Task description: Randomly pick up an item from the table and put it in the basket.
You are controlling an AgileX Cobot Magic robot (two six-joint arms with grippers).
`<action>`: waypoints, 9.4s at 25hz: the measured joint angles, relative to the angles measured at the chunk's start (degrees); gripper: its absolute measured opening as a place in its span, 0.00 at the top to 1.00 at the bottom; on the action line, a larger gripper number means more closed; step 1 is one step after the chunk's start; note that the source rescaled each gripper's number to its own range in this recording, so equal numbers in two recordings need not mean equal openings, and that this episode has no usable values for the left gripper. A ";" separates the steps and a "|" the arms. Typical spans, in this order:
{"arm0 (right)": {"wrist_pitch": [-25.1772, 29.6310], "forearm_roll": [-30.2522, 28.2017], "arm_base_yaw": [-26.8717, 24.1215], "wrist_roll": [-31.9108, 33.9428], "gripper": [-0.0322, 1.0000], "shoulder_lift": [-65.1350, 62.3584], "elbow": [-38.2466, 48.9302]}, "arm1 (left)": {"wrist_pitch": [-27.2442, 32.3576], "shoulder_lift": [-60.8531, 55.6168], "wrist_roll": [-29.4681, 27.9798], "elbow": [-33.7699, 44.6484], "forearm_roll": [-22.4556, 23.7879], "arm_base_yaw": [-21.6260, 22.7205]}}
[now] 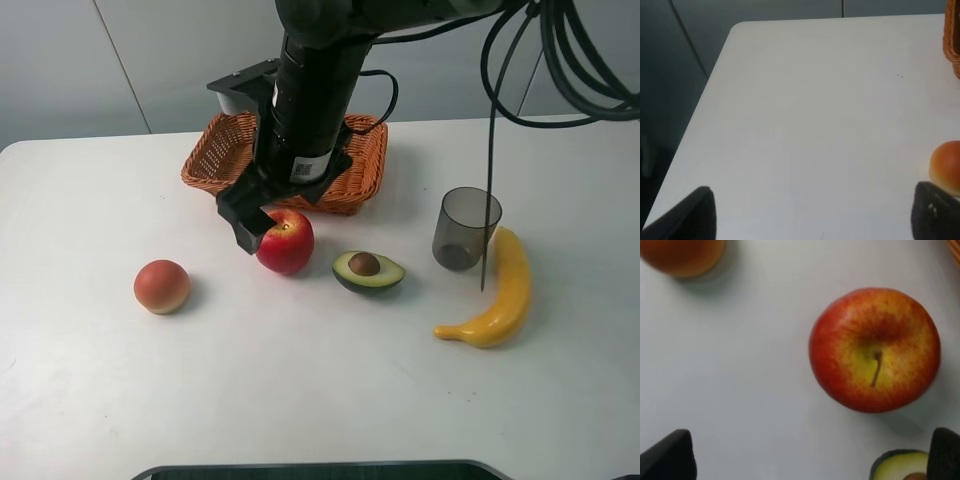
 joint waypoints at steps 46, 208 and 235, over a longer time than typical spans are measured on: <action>-6.48 -20.56 3.64 61.87 0.00 9.72 -3.98 | 0.00 0.00 0.00 0.00 0.00 0.00; -7.78 -14.54 -33.84 17.57 0.00 -53.57 40.11 | 0.00 0.00 0.12 0.00 0.00 0.00; 8.52 -8.22 -33.84 12.10 0.00 -109.52 54.80 | 0.00 0.00 0.12 0.00 0.00 0.00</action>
